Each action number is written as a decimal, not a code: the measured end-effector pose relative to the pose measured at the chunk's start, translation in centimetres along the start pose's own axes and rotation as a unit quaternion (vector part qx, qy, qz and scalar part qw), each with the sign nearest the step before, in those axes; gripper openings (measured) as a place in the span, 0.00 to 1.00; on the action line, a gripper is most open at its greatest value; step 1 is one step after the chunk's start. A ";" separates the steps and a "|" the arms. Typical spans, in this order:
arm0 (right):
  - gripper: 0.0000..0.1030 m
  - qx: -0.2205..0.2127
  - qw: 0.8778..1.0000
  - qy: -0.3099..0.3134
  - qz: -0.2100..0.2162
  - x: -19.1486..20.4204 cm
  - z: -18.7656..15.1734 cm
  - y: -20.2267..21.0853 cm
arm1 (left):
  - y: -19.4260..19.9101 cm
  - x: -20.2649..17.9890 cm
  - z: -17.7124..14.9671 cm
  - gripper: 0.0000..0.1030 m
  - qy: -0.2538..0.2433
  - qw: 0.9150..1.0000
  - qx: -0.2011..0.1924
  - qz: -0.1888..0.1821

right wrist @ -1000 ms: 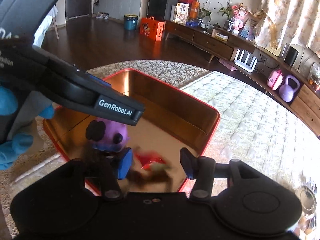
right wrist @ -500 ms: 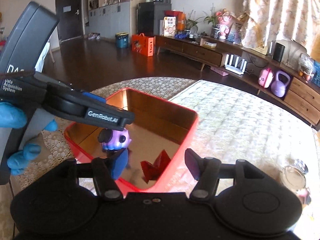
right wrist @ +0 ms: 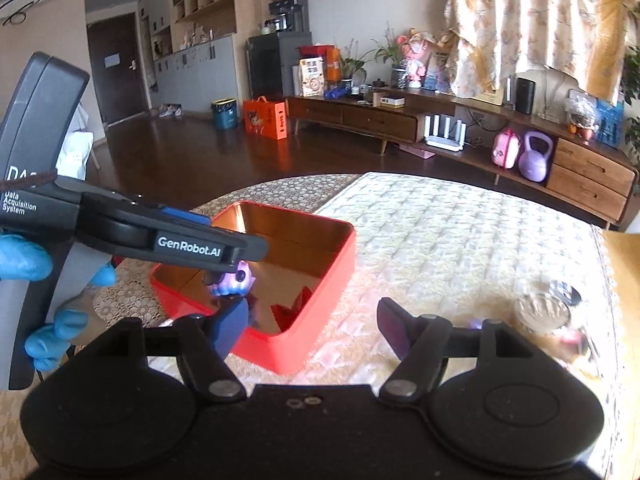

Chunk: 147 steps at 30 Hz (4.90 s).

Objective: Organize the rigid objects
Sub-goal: 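Withdraw both open grippers from the tin back over the table, then grasp green pawn with left gripper while right gripper grasps pink sponge block, then carry pawn and pink block into red tin and release both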

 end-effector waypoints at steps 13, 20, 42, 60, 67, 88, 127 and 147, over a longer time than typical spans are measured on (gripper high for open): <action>0.80 -0.007 0.996 -0.073 -0.047 -4.3 -4.4 4.9 | 2.0 -4.5 -2.1 0.65 -0.009 0.999 0.007 -0.034; 0.83 -0.011 0.991 -0.108 -0.074 -7.0 -6.9 7.0 | 2.4 -6.9 -3.2 0.68 -0.013 0.999 0.009 -0.046; 0.96 0.002 0.978 -0.141 -0.153 -14.4 -12.0 6.1 | -1.3 -14.0 -5.4 0.79 -0.038 0.997 0.014 -0.063; 0.81 0.031 0.974 -0.159 -0.159 -16.4 -12.6 0.5 | -8.7 -15.6 -5.9 0.80 -0.081 0.994 0.039 -0.059; 0.72 0.030 0.970 -0.176 -0.164 -16.8 -12.9 -0.1 | -10.4 -15.2 -6.1 0.80 -0.082 0.994 0.057 -0.054; 0.40 0.023 0.962 -0.179 -0.207 -16.5 -13.1 0.0 | -10.6 -15.3 -6.1 0.31 -0.096 0.993 0.041 -0.060; 0.39 -0.045 0.989 -0.092 -0.111 -8.6 -7.8 6.7 | -1.2 -11.9 -3.6 0.24 -0.042 0.997 0.016 -0.062; 0.39 -0.028 0.999 0.011 -0.016 -0.4 0.2 1.1 | 0.9 -0.4 0.3 0.24 0.014 1.000 -0.011 0.002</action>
Point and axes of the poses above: each gripper's, at about its wrist camera, not at the fingertips, and y roughly against the way its jaws point, x to its left, z to its top, the point moved 1 cm from there along -y, roughly the way its jaws point
